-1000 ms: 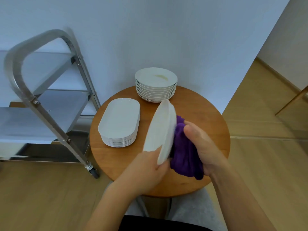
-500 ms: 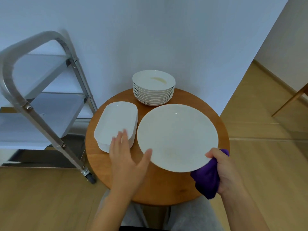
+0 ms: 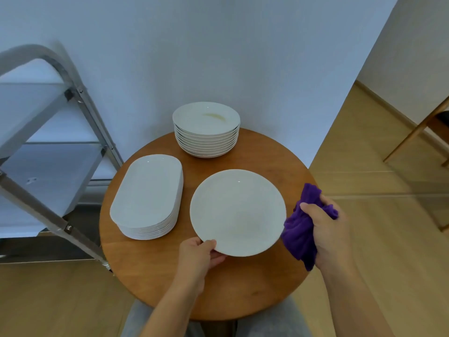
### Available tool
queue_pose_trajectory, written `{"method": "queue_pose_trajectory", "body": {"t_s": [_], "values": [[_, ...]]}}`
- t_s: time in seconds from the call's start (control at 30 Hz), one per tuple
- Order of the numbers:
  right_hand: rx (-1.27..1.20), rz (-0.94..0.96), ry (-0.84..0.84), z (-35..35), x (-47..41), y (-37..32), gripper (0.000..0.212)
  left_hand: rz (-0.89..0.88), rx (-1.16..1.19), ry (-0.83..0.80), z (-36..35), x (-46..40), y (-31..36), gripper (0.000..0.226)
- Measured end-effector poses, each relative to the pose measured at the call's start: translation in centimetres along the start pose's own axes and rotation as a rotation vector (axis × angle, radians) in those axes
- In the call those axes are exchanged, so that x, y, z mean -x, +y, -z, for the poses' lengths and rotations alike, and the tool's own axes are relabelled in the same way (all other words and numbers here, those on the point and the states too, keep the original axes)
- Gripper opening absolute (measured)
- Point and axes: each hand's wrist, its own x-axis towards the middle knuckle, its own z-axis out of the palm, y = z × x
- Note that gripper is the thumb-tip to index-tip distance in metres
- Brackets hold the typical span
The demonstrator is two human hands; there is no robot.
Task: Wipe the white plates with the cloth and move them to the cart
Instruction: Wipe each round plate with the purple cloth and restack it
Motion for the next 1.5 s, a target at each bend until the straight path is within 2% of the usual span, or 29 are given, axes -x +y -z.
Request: {"method": "queue_pose_trajectory", "body": {"t_s": [0.1, 0.2, 0.3, 0.37, 0.47, 0.57, 0.6, 0.67, 0.73, 0.8, 0.9, 1.0, 1.17, 1.23, 1.4, 1.5], "values": [[0.016, 0.009, -0.029, -0.7, -0.6, -0.1, 0.042, -0.003, -0.019, 0.017, -0.9, -1.1, 0.0, 0.019], [0.053, 0.006, -0.072, -1.5, -1.1, 0.5, 0.026, -0.003, -0.052, 0.035, -1.5, -2.2, 0.1, 0.021], [0.073, 0.006, -0.107, -2.2, -1.4, 1.1, 0.026, -0.001, -0.094, 0.029, -1.6, -3.2, 0.0, 0.020], [0.066, -0.004, -0.131, -2.6, -1.7, 1.5, 0.017, 0.017, -0.133, 0.018, -1.4, -3.7, 0.0, 0.020], [0.060, -0.029, -0.130, -3.4, -2.3, 2.0, 0.024, 0.046, -0.247, -0.018, -0.9, -4.2, 0.5, 0.018], [0.059, -0.044, -0.143, -4.3, -2.8, 2.2, 0.028, 0.074, -0.468, -0.041, -0.3, -4.3, 1.8, 0.011], [0.055, -0.045, -0.151, -4.6, -3.0, 2.3, 0.027, 0.062, -0.603, -0.045, 0.0, -4.3, 2.4, 0.018], [0.063, -0.047, -0.167, -5.1, -3.4, 2.4, 0.027, -0.011, -0.868, -0.047, 0.5, -4.7, 4.1, 0.030], [0.068, -0.051, -0.186, -5.9, -3.8, 2.3, 0.029, -0.119, -0.991, -0.023, 0.6, -5.4, 6.4, 0.032], [0.090, -0.038, -0.228, -6.8, -4.3, 2.3, 0.029, -0.212, -0.926, 0.047, 0.5, -6.9, 9.1, 0.031], [0.135, -0.025, -0.280, -8.1, -5.1, 2.2, 0.039, -0.271, -0.617, 0.118, 0.2, -10.0, 12.8, 0.027], [0.126, -0.039, -0.296, -9.3, -5.8, 2.1, 0.038, -0.229, -0.367, 0.114, -0.8, -13.4, 15.8, 0.030], [0.131, -0.060, -0.305, -10.8, -7.1, 2.2, 0.030, -0.121, -0.158, 0.100, -3.5, -17.7, 18.4, 0.041], [0.129, -0.083, -0.299, -11.2, -7.6, 2.5, 0.024, -0.122, -0.170, 0.126, -4.0, -19.1, 18.7, 0.039], [0.123, -0.111, -0.297, -11.4, -8.0, 3.1, 0.024, -0.104, -0.367, 0.164, -4.0, -20.5, 19.6, 0.016], [0.134, -0.141, -0.291, -11.3, -7.9, 3.5, 0.029, -0.045, -0.549, 0.145, -3.9, -20.2, 20.8, 0.021]]}}
